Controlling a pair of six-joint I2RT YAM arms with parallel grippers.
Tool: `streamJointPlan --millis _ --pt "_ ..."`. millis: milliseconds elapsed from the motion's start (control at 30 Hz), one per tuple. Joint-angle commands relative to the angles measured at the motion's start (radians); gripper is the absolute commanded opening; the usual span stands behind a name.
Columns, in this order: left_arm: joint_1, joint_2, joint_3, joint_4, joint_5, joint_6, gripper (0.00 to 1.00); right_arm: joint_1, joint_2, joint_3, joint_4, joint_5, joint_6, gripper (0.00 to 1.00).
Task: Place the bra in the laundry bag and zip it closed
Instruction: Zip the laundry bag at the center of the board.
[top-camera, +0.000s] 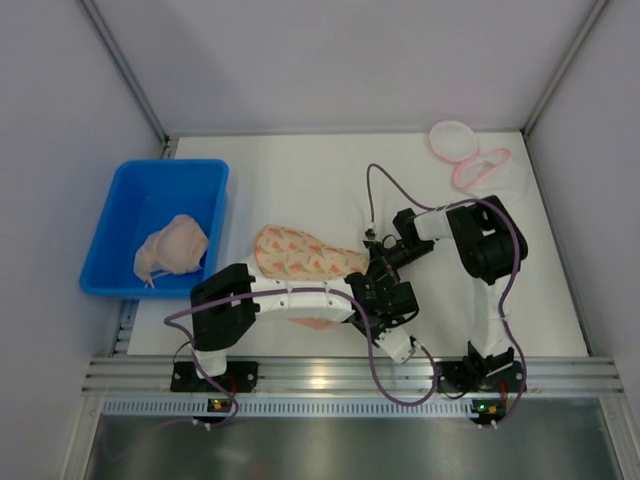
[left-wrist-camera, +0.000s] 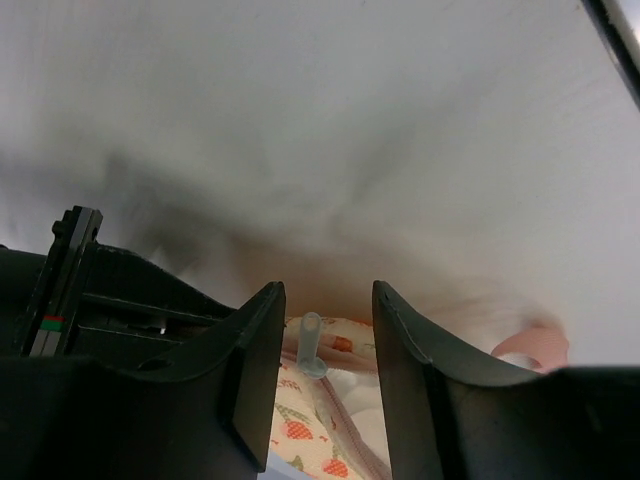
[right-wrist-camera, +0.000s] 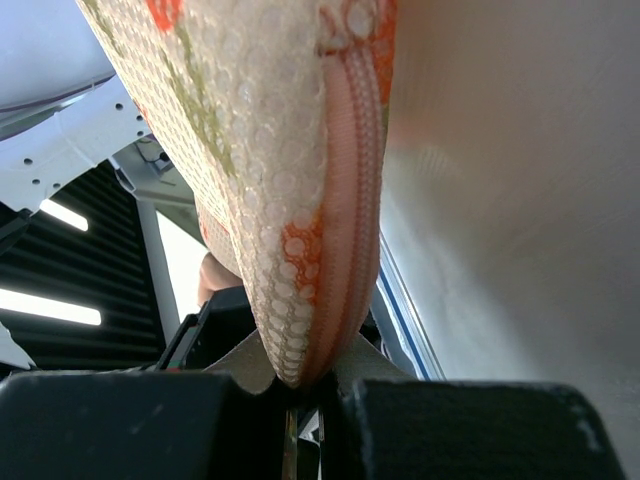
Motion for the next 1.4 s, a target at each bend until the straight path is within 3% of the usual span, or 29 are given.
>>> streamJointPlan --millis 0,200,333,733,933,1200,1233,1267,1367 --pt "0.002 0.001 0.007 -0.029 -0.087 0.038 0.46 -0.002 -0.006 -0.003 0.007 -0.03 -0.009 0.0" --pt "0.024 0.007 0.004 -0.028 -0.09 0.02 0.28 -0.002 -0.013 -0.004 0.008 -0.029 -0.009 0.0" --pt "0.022 -0.018 -0.007 -0.028 -0.05 0.009 0.0 -0.002 -0.011 0.002 0.008 -0.023 -0.009 0.0" --pt "-0.011 -0.2 -0.204 -0.06 0.147 -0.104 0.0 -0.095 0.029 0.094 -0.07 0.037 -0.079 0.0" --pt "-0.011 -0.292 -0.365 -0.06 0.207 -0.153 0.0 -0.131 0.107 0.244 -0.265 0.1 -0.275 0.0" --pt "0.036 -0.288 -0.352 -0.012 0.186 -0.166 0.0 -0.181 0.11 0.327 -0.182 0.261 -0.181 0.0" --pt "0.056 -0.277 -0.34 0.015 0.177 -0.164 0.0 -0.188 0.095 0.328 -0.179 0.272 -0.161 0.07" --pt "0.067 -0.266 -0.323 0.035 0.16 -0.163 0.0 -0.2 0.083 0.325 -0.176 0.279 -0.152 0.35" --pt "0.12 -0.177 -0.202 0.055 0.169 -0.16 0.0 -0.22 0.014 0.286 -0.161 0.292 -0.122 0.71"
